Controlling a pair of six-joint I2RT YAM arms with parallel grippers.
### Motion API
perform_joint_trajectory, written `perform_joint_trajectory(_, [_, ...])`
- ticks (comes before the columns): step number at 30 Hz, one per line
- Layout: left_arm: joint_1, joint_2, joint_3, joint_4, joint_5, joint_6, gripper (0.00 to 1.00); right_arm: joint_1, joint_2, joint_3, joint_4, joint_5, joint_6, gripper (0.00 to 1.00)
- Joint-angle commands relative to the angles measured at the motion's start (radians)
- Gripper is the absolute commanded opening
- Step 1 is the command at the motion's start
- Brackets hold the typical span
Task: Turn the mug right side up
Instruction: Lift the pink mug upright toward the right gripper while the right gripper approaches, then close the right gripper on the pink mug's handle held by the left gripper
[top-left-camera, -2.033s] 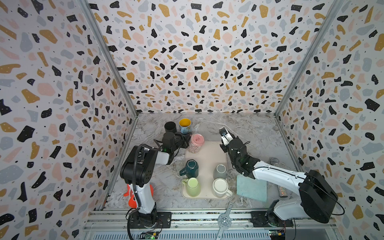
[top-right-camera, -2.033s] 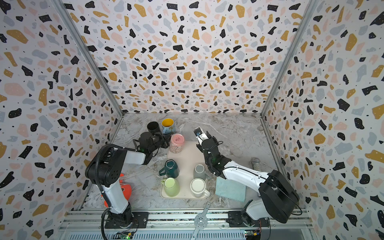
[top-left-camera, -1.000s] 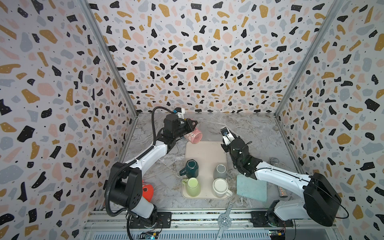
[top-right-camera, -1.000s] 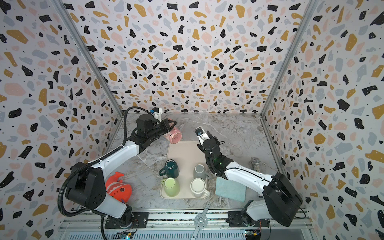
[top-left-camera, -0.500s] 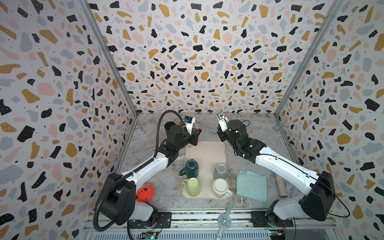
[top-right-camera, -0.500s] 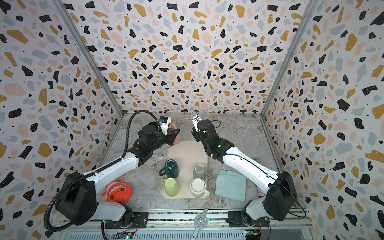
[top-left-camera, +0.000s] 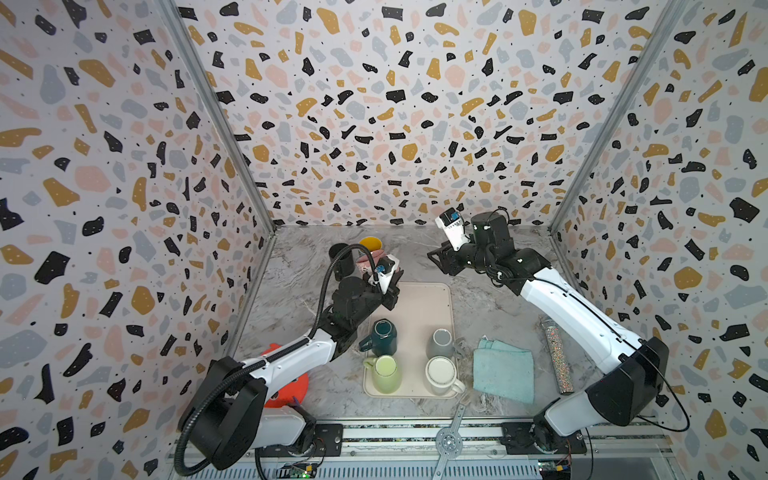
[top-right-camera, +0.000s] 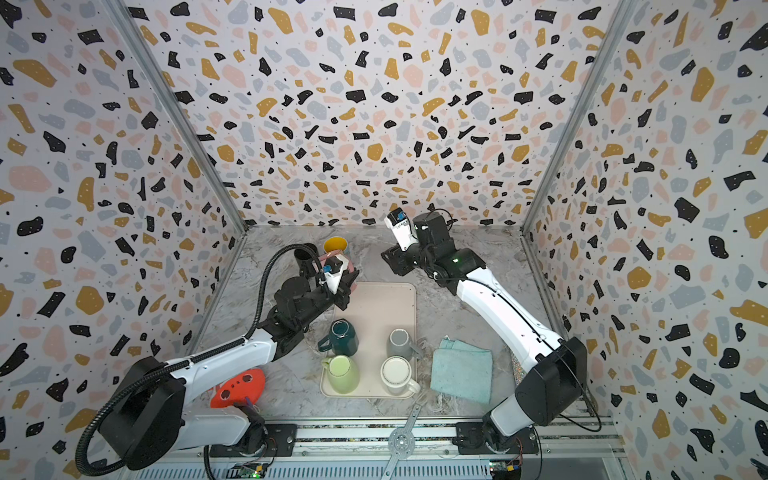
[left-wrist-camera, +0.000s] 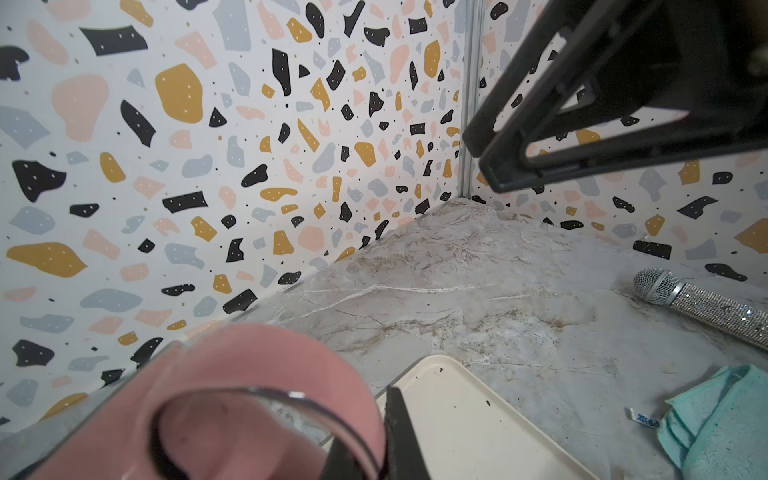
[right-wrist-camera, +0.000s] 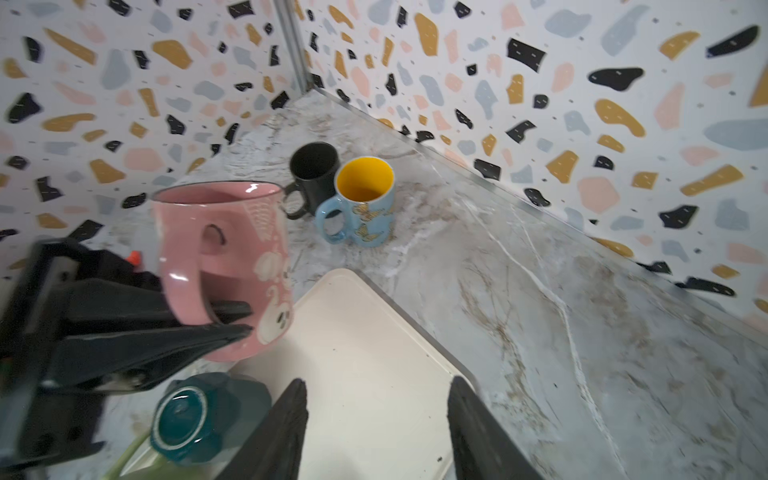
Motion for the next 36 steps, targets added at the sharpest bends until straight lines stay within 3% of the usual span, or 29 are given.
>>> perform_joint_trajectory(1, [-0.028, -0.035, -0.011, 0.282, -0.036, 0.145, 0.0, 0.006, 0.012, 0.06, -0.063, -0.169, 0.003, 0.6])
perform_joint_trajectory(9, [-0.084, -0.018, -0.021, 0.288, -0.119, 0.285, 0.0, 0.005, 0.049, 0.112, -0.105, -0.254, -0.028, 0.68])
perform_joint_trajectory(16, [-0.174, 0.012, -0.03, 0.288, -0.282, 0.49, 0.0, 0.005, 0.087, 0.133, -0.102, -0.258, -0.04, 0.7])
perform_joint_trajectory(23, [-0.231, 0.062, -0.053, 0.381, -0.459, 0.603, 0.0, 0.003, 0.103, 0.169, -0.11, -0.264, -0.052, 0.71])
perform_joint_trajectory(36, [-0.252, 0.084, -0.047, 0.437, -0.489, 0.682, 0.0, 0.004, 0.128, 0.18, -0.19, -0.353, -0.176, 0.74])
